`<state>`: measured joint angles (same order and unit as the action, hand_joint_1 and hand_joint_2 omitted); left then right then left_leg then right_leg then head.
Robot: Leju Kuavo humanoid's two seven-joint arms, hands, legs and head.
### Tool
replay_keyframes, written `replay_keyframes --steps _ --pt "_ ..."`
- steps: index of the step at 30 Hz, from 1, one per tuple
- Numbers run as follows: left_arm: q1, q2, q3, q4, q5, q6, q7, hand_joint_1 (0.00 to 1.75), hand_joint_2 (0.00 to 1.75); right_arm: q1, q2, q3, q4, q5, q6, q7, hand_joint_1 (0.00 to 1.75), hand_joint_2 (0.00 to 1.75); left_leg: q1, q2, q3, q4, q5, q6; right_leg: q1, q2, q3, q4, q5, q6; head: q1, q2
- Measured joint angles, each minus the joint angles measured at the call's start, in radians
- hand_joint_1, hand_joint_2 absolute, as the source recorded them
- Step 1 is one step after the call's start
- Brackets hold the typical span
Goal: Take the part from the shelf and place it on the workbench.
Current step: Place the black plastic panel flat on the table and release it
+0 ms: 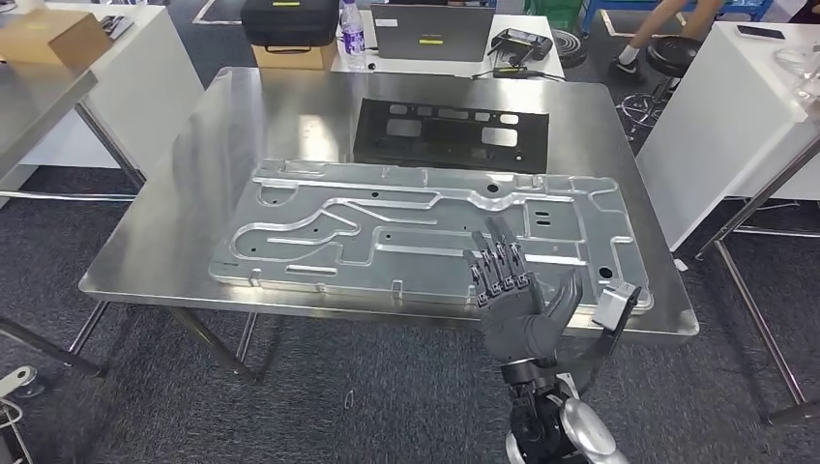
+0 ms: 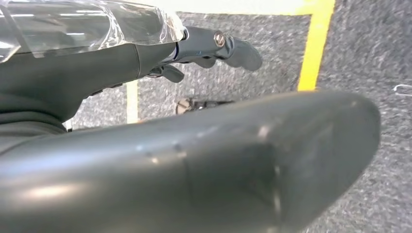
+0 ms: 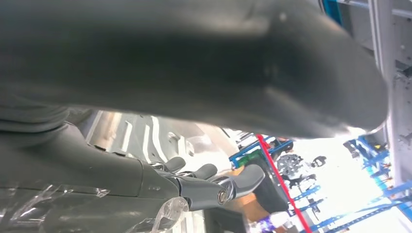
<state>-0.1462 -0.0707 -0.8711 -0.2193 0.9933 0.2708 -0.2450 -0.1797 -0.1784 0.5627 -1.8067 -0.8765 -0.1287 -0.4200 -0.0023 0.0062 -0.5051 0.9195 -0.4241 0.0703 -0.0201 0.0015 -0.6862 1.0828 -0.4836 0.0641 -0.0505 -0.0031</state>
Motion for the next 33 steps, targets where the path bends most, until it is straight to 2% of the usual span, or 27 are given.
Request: replay_keyframes --steps 1,2,3,4,5,6,8,9,10,12,13,15,16,17,18,19,20,21,22,23,24,26,28,29,31,32,33 --pt "0.001 0.000 0.000 0.000 0.000 0.000 0.000 0.00 0.00 0.001 0.000 -0.001 0.000 -0.002 0.000 0.002 0.00 0.00 -0.002 0.001 -0.014 0.001 0.012 0.003 0.000 0.000 -0.014 0.071 -0.047 0.001 0.001 0.000" --pt "0.001 0.000 0.000 0.000 0.000 0.000 0.000 0.00 0.00 0.002 0.000 -0.002 0.000 -0.003 -0.001 0.004 0.00 0.00 -0.004 0.002 -0.029 0.001 0.023 0.004 0.001 0.000 -0.021 0.133 -0.071 0.001 0.001 0.000" --pt "0.001 0.000 0.000 0.000 0.000 0.000 0.000 0.00 0.00 0.003 0.000 -0.002 0.001 -0.003 -0.002 0.008 0.00 0.00 -0.007 0.003 -0.043 0.002 0.035 0.005 0.002 0.000 -0.015 0.169 -0.069 0.001 0.001 0.000" --pt "0.001 0.000 0.000 0.000 0.001 0.001 -0.001 0.00 0.00 0.004 0.000 -0.002 0.001 -0.001 -0.005 0.013 0.00 0.00 -0.008 0.003 -0.058 0.004 0.046 0.005 0.002 0.000 0.007 0.170 -0.047 -0.001 0.002 0.000" --pt "0.001 0.000 0.000 0.000 0.001 0.001 -0.003 0.00 0.00 0.004 0.000 -0.002 0.001 0.003 -0.010 0.017 0.00 0.00 -0.010 0.003 -0.071 0.006 0.056 0.005 0.003 0.000 0.047 0.131 -0.018 -0.004 0.002 0.000" --pt "0.001 0.000 0.000 0.000 0.001 0.002 -0.007 0.00 0.00 0.003 0.000 -0.002 0.001 0.010 -0.016 0.021 0.00 0.00 -0.011 0.002 -0.083 0.008 0.064 0.003 0.005 0.000 0.103 0.062 0.001 -0.009 0.002 0.000" --pt "0.001 -0.001 0.000 0.000 0.000 0.005 -0.015 0.00 0.00 0.000 0.000 -0.002 0.000 0.027 -0.029 0.028 0.00 0.00 -0.014 0.000 -0.098 0.013 0.078 -0.005 0.012 0.001 0.212 -0.094 -0.007 -0.020 0.001 0.000" --pt "0.001 -0.001 0.000 0.000 0.000 0.007 -0.018 0.00 0.00 -0.001 0.000 -0.001 0.000 0.035 -0.034 0.031 0.00 0.00 -0.014 -0.001 -0.102 0.015 0.084 -0.010 0.016 0.001 0.241 -0.141 -0.019 -0.025 0.001 0.000" --pt "0.001 -0.002 0.000 0.000 0.000 0.010 -0.019 0.00 0.00 -0.002 0.000 -0.001 0.000 0.041 -0.039 0.034 0.00 0.00 -0.014 -0.002 -0.104 0.015 0.091 -0.016 0.019 0.000 0.250 -0.162 -0.024 -0.030 0.000 0.000" --pt "0.003 -0.001 0.000 0.000 0.000 0.014 -0.018 0.00 0.00 -0.004 -0.001 0.000 0.000 0.048 -0.045 0.037 0.00 0.00 -0.010 -0.007 -0.112 0.022 0.092 -0.027 0.016 -0.007 0.241 -0.163 -0.011 -0.042 0.001 0.000" --pt "0.004 -0.001 0.000 0.000 0.000 0.016 -0.018 0.00 0.00 -0.004 0.000 0.000 0.000 0.050 -0.048 0.039 0.00 0.00 -0.008 -0.009 -0.123 0.043 0.072 -0.034 0.013 -0.011 0.235 -0.164 -0.003 -0.050 0.000 0.000" --pt "0.007 -0.001 0.000 0.000 0.000 0.018 -0.018 0.00 0.00 -0.005 0.001 0.001 0.000 0.052 -0.049 0.040 0.00 0.00 0.001 -0.010 -0.165 0.151 -0.010 -0.051 0.008 -0.022 0.220 -0.165 0.013 -0.059 -0.003 0.000" --pt "0.008 -0.001 0.000 0.000 0.000 0.018 -0.018 0.00 0.00 -0.005 0.001 0.001 0.000 0.053 -0.050 0.041 0.00 0.00 0.006 -0.010 -0.191 0.225 -0.053 -0.059 0.008 -0.028 0.211 -0.165 0.019 -0.060 -0.004 0.000" --pt "0.008 0.000 0.000 0.000 0.000 0.018 -0.018 0.00 0.00 -0.004 0.001 0.002 0.000 0.053 -0.050 0.041 0.00 0.00 0.011 -0.009 -0.212 0.291 -0.079 -0.066 0.008 -0.034 0.203 -0.164 0.025 -0.059 -0.004 0.000" --pt "0.010 0.000 0.000 0.000 0.000 0.019 -0.018 0.00 0.00 -0.004 0.001 0.002 0.000 0.055 -0.050 0.042 0.00 0.00 0.016 -0.009 -0.217 0.327 -0.084 -0.072 0.007 -0.041 0.194 -0.163 0.031 -0.056 -0.004 0.000" --pt "0.010 0.000 0.000 0.000 0.000 0.019 -0.018 0.00 0.00 -0.004 0.001 0.002 0.000 0.056 -0.050 0.042 0.00 0.00 0.020 -0.007 -0.202 0.323 -0.071 -0.076 0.006 -0.048 0.188 -0.163 0.035 -0.053 -0.004 0.000" --pt "0.011 0.000 0.000 0.000 0.000 0.019 -0.018 0.00 0.00 -0.004 0.001 0.003 0.000 0.058 -0.050 0.043 0.00 0.00 0.023 -0.003 -0.165 0.276 -0.046 -0.080 0.004 -0.056 0.183 -0.163 0.039 -0.049 -0.005 0.000" --pt "0.011 0.000 0.000 0.000 0.000 0.020 -0.018 0.00 0.00 -0.004 0.001 0.003 0.000 0.059 -0.050 0.044 0.00 0.00 0.025 0.009 -0.112 0.200 -0.020 -0.082 0.002 -0.064 0.181 -0.162 0.041 -0.045 -0.005 0.000" --pt "0.010 0.000 0.000 0.000 0.000 0.020 -0.018 0.00 0.00 -0.004 0.001 0.003 0.000 0.060 -0.050 0.044 0.00 0.00 0.022 0.024 -0.061 0.118 -0.004 -0.081 0.001 -0.072 0.179 -0.162 0.043 -0.040 -0.005 0.000" --pt "0.008 0.000 0.000 0.000 0.000 0.020 -0.018 0.00 0.00 -0.005 0.001 0.004 0.000 0.060 -0.050 0.045 0.00 0.00 0.019 0.036 -0.025 0.057 0.005 -0.075 0.002 -0.079 0.179 -0.162 0.045 -0.034 -0.004 0.000" --pt "0.007 -0.001 0.000 0.000 0.000 0.020 -0.018 0.00 0.00 -0.006 0.001 0.004 0.000 0.061 -0.050 0.045 0.00 0.00 0.015 0.043 -0.007 0.021 0.006 -0.067 0.004 -0.087 0.178 -0.161 0.047 -0.028 -0.004 0.000" --pt "0.008 -0.001 0.000 0.000 0.000 0.020 -0.018 0.00 0.00 -0.008 0.002 0.005 0.000 0.062 -0.050 0.046 0.00 0.00 0.009 0.031 -0.012 0.010 0.006 -0.047 0.005 -0.102 0.177 -0.161 0.051 -0.016 -0.002 0.000" --pt "0.011 -0.001 0.000 0.000 0.000 0.021 -0.018 0.00 0.00 -0.009 0.003 0.006 0.000 0.062 -0.050 0.046 0.00 0.00 0.010 0.015 -0.018 0.006 0.013 -0.030 0.001 -0.085 0.167 -0.139 0.031 -0.006 -0.001 0.000" --pt "0.011 0.000 0.000 0.000 0.000 0.022 -0.017 0.00 0.00 -0.009 0.003 0.006 0.000 0.063 -0.050 0.046 0.00 0.00 0.011 0.007 -0.020 0.005 0.018 -0.022 -0.001 -0.064 0.150 -0.099 0.003 -0.003 0.000 0.000" --pt "0.010 0.000 0.000 0.000 0.000 0.023 -0.017 0.00 0.00 -0.007 0.003 0.007 0.000 0.065 -0.050 0.047 0.00 0.00 0.007 -0.010 -0.028 0.004 0.024 -0.009 0.000 -0.020 0.086 0.045 -0.075 -0.003 0.001 0.000" --pt "0.009 0.000 0.000 0.000 0.000 0.023 -0.016 0.00 0.00 -0.005 0.003 0.007 0.000 0.066 -0.050 0.047 0.00 0.00 0.004 -0.020 -0.032 0.005 0.027 -0.004 0.001 -0.012 0.053 0.117 -0.103 -0.004 0.001 0.000" --pt "0.010 -0.001 0.000 0.000 0.000 0.023 -0.016 0.00 0.00 -0.004 0.002 0.007 0.000 0.067 -0.050 0.048 0.00 0.00 0.001 -0.031 -0.035 0.005 0.030 -0.001 0.002 -0.008 0.033 0.161 -0.114 -0.006 0.001 0.000"
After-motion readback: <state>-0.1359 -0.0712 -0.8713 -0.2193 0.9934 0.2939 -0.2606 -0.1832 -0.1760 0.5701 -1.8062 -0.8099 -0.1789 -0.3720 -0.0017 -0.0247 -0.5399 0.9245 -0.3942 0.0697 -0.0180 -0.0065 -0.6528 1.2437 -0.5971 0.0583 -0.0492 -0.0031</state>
